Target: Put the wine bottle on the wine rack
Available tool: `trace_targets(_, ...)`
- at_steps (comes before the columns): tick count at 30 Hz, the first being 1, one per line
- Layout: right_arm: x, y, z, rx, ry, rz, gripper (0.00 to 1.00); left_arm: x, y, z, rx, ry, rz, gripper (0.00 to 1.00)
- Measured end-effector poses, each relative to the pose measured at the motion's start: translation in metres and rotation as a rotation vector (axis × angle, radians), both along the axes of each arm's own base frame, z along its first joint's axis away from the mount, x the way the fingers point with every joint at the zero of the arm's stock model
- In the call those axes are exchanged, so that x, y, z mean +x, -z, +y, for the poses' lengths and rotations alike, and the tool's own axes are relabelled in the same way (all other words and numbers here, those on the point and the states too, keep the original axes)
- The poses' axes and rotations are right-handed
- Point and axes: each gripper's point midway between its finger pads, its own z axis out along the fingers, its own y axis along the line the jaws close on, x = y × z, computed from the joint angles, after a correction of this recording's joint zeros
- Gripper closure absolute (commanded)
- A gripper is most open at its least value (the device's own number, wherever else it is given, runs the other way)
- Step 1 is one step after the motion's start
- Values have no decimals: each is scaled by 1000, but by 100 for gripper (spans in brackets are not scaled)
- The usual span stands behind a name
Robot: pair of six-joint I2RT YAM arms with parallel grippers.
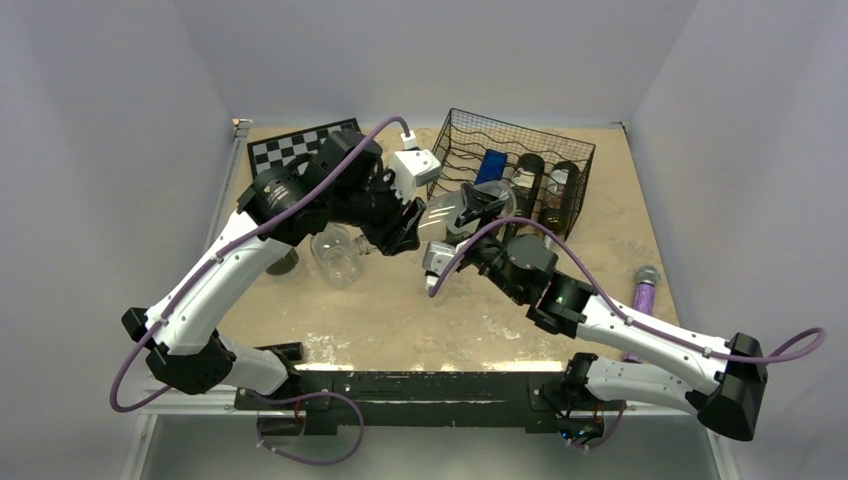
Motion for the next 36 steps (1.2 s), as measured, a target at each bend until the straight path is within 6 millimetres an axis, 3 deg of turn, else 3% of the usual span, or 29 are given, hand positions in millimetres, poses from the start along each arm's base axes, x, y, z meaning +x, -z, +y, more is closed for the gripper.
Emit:
trace_targets(3, 0, 5, -2, -6, 15, 28, 100, 2, 2, 1, 13, -3, -11, 100)
trace_targets(8, 4, 8, -3, -11, 39, 56, 100, 7, 5, 5, 40, -9, -39, 46)
trace_targets(10, 5, 10, -3, -12, 48, 62, 100, 9, 6, 6, 52, -10, -50, 34)
trace_targets(12, 5, 12, -4, -17, 54, 78, 100, 10, 10, 8, 70, -11, -57, 33)
trace_targets(14, 5, 15, -5, -8, 65, 100, 100, 10, 15, 9, 82, -7, -51, 37)
trace_targets(18, 4, 19, -6, -23, 67, 123, 100, 15, 23, 13, 118, -18, -62, 54)
trace_targets(28, 1, 25, -5, -42, 52, 143, 100, 10, 27, 10, 126, 25, -57, 59)
trace_targets(31, 1, 27, -5, -43, 52, 148, 100, 10, 29, 10, 126, 27, -51, 73)
trace_targets(34, 0, 30, -6, -47, 54, 161, 100, 10, 32, 9, 129, 32, -42, 100)
trace_targets(36, 0, 32, -6, -50, 56, 171, 100, 10, 34, 8, 132, 34, -36, 100)
